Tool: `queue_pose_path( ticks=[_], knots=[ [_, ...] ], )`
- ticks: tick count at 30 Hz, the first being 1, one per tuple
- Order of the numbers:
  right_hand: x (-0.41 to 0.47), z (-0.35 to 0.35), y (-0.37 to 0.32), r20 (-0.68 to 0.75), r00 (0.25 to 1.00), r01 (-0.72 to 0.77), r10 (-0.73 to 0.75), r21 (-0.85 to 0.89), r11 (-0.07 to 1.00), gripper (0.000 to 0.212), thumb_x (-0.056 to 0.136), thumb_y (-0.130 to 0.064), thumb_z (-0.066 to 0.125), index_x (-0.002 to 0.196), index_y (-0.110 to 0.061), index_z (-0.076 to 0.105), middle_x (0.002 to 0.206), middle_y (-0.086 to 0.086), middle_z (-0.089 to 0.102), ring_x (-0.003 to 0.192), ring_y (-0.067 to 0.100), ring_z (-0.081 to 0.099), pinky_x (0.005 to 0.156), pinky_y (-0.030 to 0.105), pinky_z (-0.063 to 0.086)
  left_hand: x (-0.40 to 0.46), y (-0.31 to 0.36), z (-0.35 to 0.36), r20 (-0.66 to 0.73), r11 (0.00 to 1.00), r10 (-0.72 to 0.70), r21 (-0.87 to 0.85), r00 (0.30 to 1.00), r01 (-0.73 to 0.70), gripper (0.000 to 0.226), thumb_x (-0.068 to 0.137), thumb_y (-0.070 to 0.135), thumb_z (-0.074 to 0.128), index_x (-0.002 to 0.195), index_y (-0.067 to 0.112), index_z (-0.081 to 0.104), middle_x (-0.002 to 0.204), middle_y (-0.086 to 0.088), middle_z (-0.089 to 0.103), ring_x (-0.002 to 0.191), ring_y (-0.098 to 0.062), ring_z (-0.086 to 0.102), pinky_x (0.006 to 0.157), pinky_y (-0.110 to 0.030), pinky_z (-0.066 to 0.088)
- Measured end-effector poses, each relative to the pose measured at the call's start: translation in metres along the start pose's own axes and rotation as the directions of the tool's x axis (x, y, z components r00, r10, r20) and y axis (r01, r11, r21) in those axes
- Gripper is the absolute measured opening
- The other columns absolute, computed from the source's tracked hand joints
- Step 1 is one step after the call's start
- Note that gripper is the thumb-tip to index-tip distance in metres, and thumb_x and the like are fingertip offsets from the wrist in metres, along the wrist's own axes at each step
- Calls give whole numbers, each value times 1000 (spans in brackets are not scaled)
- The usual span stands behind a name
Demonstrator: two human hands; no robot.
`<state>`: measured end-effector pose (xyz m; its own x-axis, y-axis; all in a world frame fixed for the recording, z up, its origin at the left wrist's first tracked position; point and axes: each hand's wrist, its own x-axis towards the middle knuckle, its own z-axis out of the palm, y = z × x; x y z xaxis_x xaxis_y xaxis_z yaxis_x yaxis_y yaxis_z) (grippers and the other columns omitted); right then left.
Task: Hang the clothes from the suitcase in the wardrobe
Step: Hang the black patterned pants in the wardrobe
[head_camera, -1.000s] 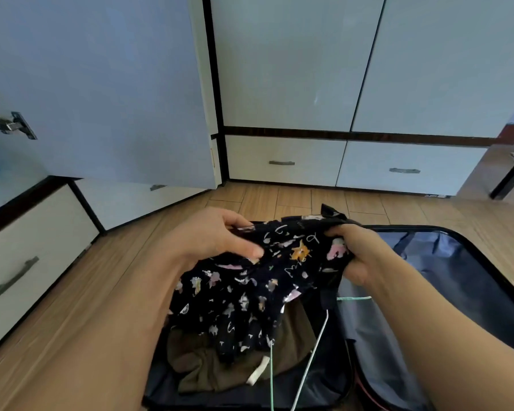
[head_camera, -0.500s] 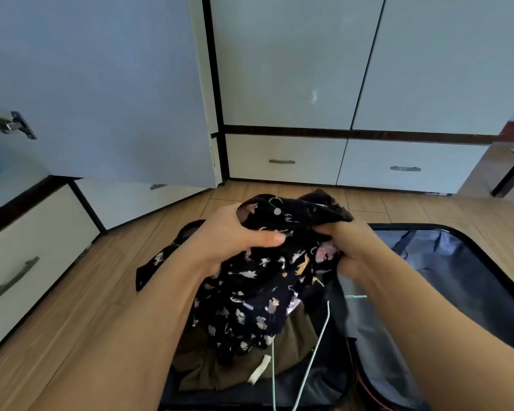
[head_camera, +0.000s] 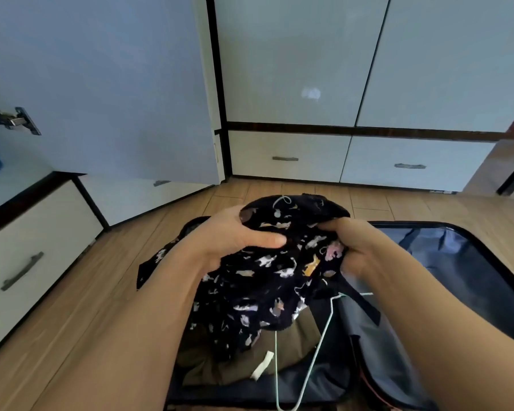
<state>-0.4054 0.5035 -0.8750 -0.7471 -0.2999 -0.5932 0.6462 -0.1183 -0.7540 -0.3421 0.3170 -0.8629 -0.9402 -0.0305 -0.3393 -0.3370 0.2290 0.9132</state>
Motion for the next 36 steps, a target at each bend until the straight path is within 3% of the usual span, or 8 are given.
queue_pose_path(
  ticks=[4,10,15,20,24,27,32,36],
  knots=[
    [-13,0,-3,204,971,-98,123,-128,987,16,81,-16,67,86,-2,71,79,13,72,66,28,70,69,43,60,11,-15,7,-428,763,260,640,865,88,18,84,20,65,70,26,55,71,6,57,78,-20,59,59,-29,40],
    [-1,4,18,11,975,90,-224,-935,344,38,72,-31,79,99,-7,66,85,5,69,83,23,66,71,31,53,10,-10,6,-243,937,-137,-345,960,46,18,90,0,53,80,7,66,74,-11,67,71,-26,66,71,-36,54],
    [3,-1,9,-3,1000,-26,26,-199,980,12,90,-5,55,92,3,64,69,16,70,59,28,68,69,41,57,8,-5,6,-29,988,10,-157,1000,-15,22,78,15,76,99,17,70,94,-4,74,89,-23,70,85,-42,54],
    [-15,1,3,281,947,-140,154,-68,988,18,74,-14,68,86,0,68,78,15,71,67,27,69,70,39,59,18,-31,13,-450,659,318,737,834,147,10,88,15,52,81,19,58,80,1,60,74,-21,56,58,-31,44],
    [-13,-4,7,191,977,32,94,-570,821,52,57,-29,89,102,-10,71,96,9,74,91,29,70,93,45,51,20,-32,-1,-425,997,-79,-9,902,82,16,85,-1,55,75,9,63,78,-12,67,73,-27,64,64,-35,54],
    [-3,-2,21,40,974,135,-221,-890,436,36,71,-34,81,95,-10,70,88,5,72,85,23,68,78,33,53,7,-16,4,-80,854,-225,-496,971,157,22,90,-7,49,80,3,65,68,-11,68,62,-23,67,61,-33,58],
    [5,4,23,-54,998,28,-39,-189,982,16,92,-6,52,100,1,64,84,17,70,72,30,65,70,37,53,-6,3,3,159,913,-122,-368,980,173,6,79,8,70,85,10,72,83,-10,73,74,-23,71,71,-35,60],
    [3,-1,14,72,987,-142,140,12,990,23,95,-10,47,81,-3,64,71,11,67,56,24,65,56,33,56,6,-17,3,-215,894,-5,436,977,100,23,76,23,77,93,23,62,87,5,68,88,-17,65,66,-25,46]
  ],
)
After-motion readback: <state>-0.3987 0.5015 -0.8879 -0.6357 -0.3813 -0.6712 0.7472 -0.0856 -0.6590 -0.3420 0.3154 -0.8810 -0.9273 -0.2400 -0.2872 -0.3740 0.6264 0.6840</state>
